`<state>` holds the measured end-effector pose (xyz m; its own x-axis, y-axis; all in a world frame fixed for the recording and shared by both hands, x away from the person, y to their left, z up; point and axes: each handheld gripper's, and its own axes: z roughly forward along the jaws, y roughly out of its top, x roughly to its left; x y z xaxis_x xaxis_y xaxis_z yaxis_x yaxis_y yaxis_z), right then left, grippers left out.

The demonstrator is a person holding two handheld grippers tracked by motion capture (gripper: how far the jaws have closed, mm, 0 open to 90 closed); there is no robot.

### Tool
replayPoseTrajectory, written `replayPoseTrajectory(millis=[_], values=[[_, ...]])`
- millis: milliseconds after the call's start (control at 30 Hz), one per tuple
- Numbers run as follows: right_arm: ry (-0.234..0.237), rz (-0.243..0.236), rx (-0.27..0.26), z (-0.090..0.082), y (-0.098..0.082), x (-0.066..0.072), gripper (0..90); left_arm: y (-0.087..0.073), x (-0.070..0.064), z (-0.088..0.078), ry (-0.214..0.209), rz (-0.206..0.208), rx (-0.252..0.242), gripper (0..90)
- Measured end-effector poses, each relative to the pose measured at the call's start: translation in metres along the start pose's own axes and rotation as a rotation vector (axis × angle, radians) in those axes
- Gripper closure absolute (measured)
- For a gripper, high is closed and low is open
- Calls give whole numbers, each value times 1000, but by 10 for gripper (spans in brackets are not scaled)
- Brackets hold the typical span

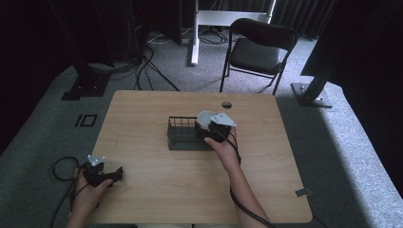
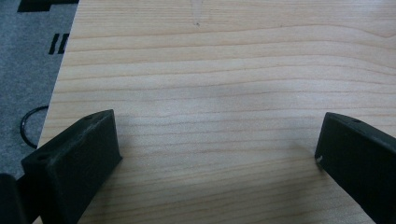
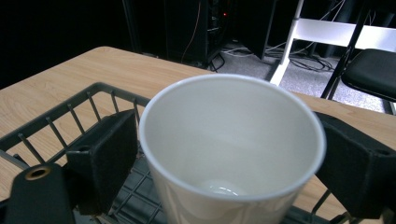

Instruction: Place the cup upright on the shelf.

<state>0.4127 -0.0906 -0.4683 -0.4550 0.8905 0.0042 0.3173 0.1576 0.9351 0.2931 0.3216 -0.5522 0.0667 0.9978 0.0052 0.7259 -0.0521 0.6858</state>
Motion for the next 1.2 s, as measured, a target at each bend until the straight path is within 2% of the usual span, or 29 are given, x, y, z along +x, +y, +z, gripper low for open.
replayPoseTrajectory(millis=[433,467,633,900,1200], values=[[18,15,-21,-12,0,-5,113,0,0,0,0,0,0,1],[26,-3,-11,-15,0,-5,113,0,0,0,0,0,0,1],[26,-2,-18,-21,-1,-7,113,0,0,0,0,0,0,1],[25,-16,-23,-35,-5,-15,113,0,0,0,0,0,0,1],[6,-12,-31,-50,-11,-28,113,0,0,0,0,0,0,1]])
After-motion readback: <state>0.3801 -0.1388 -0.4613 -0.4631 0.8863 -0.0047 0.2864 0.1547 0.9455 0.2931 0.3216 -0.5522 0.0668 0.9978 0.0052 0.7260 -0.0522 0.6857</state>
